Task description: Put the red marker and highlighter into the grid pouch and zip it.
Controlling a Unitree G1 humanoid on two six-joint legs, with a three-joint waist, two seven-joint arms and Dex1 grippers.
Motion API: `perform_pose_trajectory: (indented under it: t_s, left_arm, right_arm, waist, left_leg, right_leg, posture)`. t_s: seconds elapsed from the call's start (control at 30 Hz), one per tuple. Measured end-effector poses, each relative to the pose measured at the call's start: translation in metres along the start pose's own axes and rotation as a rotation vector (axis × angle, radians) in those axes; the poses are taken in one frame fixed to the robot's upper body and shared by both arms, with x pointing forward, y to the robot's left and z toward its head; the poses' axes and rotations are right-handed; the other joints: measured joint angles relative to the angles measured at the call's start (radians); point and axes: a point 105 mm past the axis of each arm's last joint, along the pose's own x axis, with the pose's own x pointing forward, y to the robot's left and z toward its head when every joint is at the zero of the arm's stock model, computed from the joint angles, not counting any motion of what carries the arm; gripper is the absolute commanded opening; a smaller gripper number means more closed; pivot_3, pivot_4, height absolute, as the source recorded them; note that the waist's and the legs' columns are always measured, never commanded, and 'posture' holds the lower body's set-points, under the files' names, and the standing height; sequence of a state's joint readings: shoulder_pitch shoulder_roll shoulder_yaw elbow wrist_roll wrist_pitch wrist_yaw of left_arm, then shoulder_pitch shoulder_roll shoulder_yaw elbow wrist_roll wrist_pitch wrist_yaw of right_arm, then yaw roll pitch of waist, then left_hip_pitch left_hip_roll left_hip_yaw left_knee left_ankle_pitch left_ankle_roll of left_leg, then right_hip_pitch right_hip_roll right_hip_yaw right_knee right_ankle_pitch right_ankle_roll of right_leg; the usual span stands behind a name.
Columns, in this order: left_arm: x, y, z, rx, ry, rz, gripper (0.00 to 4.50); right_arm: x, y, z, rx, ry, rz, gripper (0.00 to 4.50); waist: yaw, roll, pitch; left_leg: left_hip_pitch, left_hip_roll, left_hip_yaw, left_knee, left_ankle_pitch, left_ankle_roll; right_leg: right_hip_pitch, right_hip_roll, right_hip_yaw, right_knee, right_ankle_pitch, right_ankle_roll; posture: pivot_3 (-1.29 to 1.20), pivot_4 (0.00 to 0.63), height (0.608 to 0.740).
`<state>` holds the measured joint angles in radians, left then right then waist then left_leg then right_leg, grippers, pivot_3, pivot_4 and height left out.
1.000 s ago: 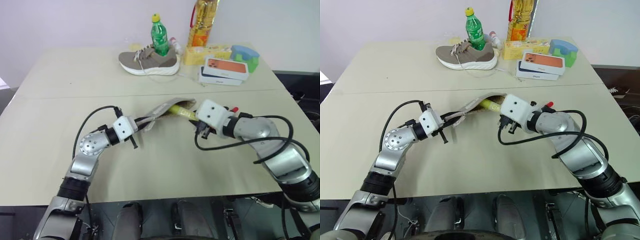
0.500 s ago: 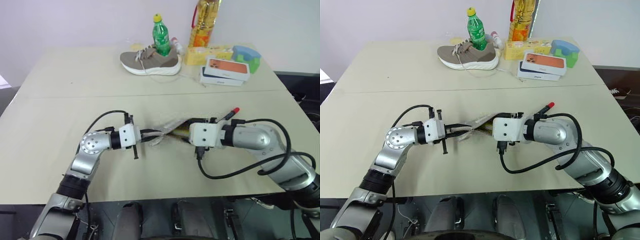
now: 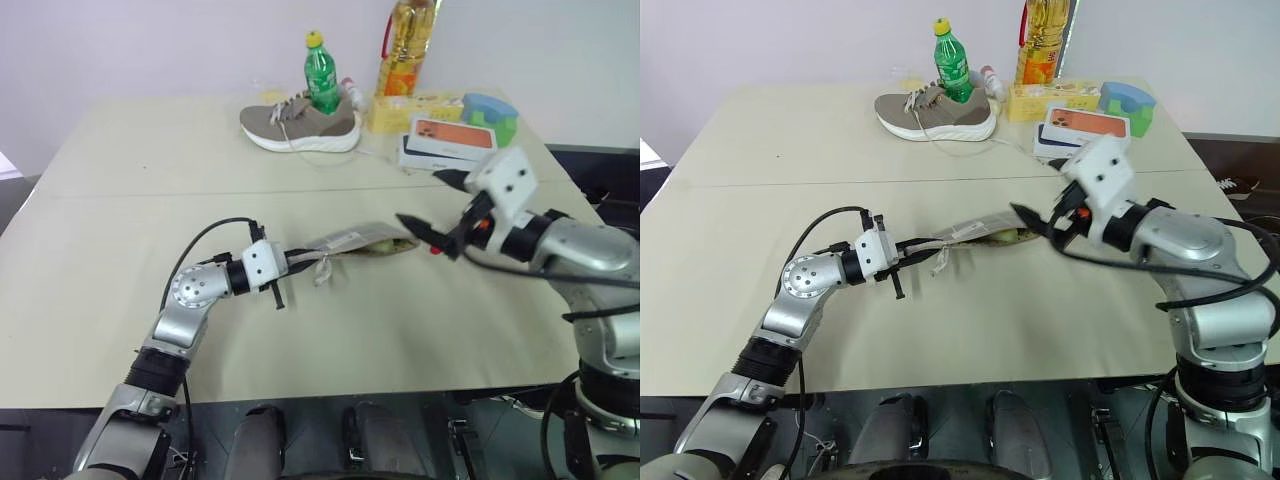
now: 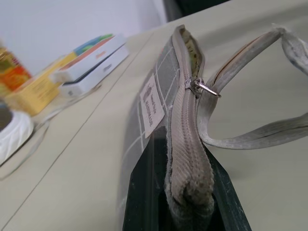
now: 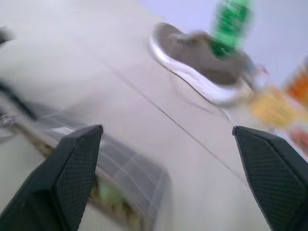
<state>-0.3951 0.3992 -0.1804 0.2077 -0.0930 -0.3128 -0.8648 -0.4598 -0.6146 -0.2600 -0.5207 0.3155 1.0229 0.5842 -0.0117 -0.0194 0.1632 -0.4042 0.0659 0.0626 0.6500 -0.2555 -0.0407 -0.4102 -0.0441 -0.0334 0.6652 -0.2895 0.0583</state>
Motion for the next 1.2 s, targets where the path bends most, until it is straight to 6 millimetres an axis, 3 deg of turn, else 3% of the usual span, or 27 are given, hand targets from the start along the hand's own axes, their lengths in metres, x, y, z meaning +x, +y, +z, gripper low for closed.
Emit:
perform_pose_trajectory:
  t_s: [0.07,0.13,0.33,0.6,0.7,0.9,0.93,1.03,1.1,1.2]
  left_arm:
    - [0.002,0.004,-0.005,-0.007,0.016,0.047,0.00]
    - [0.002,0.006,-0.007,-0.008,0.024,0.073,0.00]
    - [0.005,0.007,-0.009,-0.019,0.026,0.108,0.00]
    - [0.006,0.008,-0.009,-0.025,0.024,0.121,0.00]
    - [0.006,0.008,-0.009,-0.031,0.027,0.126,0.00]
    - [0.006,0.009,-0.010,-0.039,0.031,0.138,0.00]
    - [0.007,0.009,-0.010,-0.039,0.031,0.138,0.00]
    - [0.007,0.009,-0.009,-0.039,0.027,0.138,0.00]
    - [0.008,0.010,-0.007,-0.043,0.020,0.139,0.00]
    - [0.007,0.013,-0.006,-0.052,0.018,0.149,0.00]
  right_arm:
    - [0.005,-0.036,-0.029,0.227,0.109,-0.246,4.47]
    - [0.002,-0.049,-0.060,0.311,0.234,-0.376,4.47]
    - [0.018,-0.038,-0.109,0.415,0.407,-0.522,4.47]
    - [0.039,-0.038,-0.122,0.610,0.447,-0.634,4.47]
    - [0.040,-0.038,-0.124,0.649,0.454,-0.660,3.59]
    - [0.039,-0.037,-0.125,0.647,0.463,-0.682,0.46]
    - [0.038,-0.037,-0.125,0.641,0.461,-0.680,0.27]
    - [0.036,-0.037,-0.125,0.575,0.444,-0.641,0.27]
    - [0.031,-0.046,-0.111,0.311,0.409,-0.585,0.27]
    - [0.023,-0.056,-0.069,-0.157,0.295,-0.473,0.27]
  waist:
    - [-0.001,0.000,0.000]
    - [0.001,0.001,-0.001]
    - [-0.004,0.002,-0.001]
    - [-0.001,0.002,-0.001]
    - [-0.001,0.002,-0.001]
    - [-0.006,0.002,-0.001]
    - [-0.006,0.002,-0.001]
    - [-0.004,0.002,-0.001]
    - [0.000,0.003,0.000]
    - [-0.001,0.005,0.001]
  left_leg:
    - [0.000,0.000,0.001,0.000,0.000,0.000]
    - [-0.001,0.000,0.001,-0.001,0.000,0.000]
    - [-0.004,0.001,0.002,-0.002,0.000,0.000]
    - [-0.004,0.000,0.003,-0.002,0.000,0.000]
    - [-0.004,0.001,0.003,-0.002,0.000,0.000]
    - [-0.004,0.001,0.003,-0.002,0.000,0.000]
    - [-0.004,0.001,0.003,-0.002,0.000,0.000]
    - [-0.004,0.001,0.003,-0.002,0.000,0.000]
    - [-0.006,0.000,0.004,-0.002,0.000,0.000]
    - [-0.006,-0.002,0.004,-0.003,0.000,0.001]
  right_leg:
    - [0.000,0.000,0.000,0.000,0.000,0.000]
    - [-0.001,0.000,0.000,0.001,0.000,0.000]
    - [-0.006,0.001,0.001,0.001,0.000,0.000]
    - [-0.006,0.000,0.001,0.001,0.000,0.000]
    - [-0.006,0.000,0.001,0.001,0.000,0.000]
    - [-0.006,0.001,0.002,0.001,0.000,0.000]
    - [-0.006,0.001,0.002,0.001,0.000,0.000]
    - [-0.006,0.000,0.002,0.001,0.000,0.000]
    - [-0.007,0.000,0.002,0.000,0.000,0.000]
    - [-0.009,-0.001,0.003,0.000,0.000,0.002]
  posture:
    - [0.00,0.150,0.740]
    - [0.00,0.150,0.740]
    - [0.00,0.150,0.740]
    - [0.00,0.150,0.740]
    - [0.00,0.150,0.740]
    - [0.00,0.150,0.740]
    - [0.00,0.150,0.740]
    - [0.00,0.150,0.740]
    - [0.00,0.150,0.740]
    - [0.00,0.150,0.740]
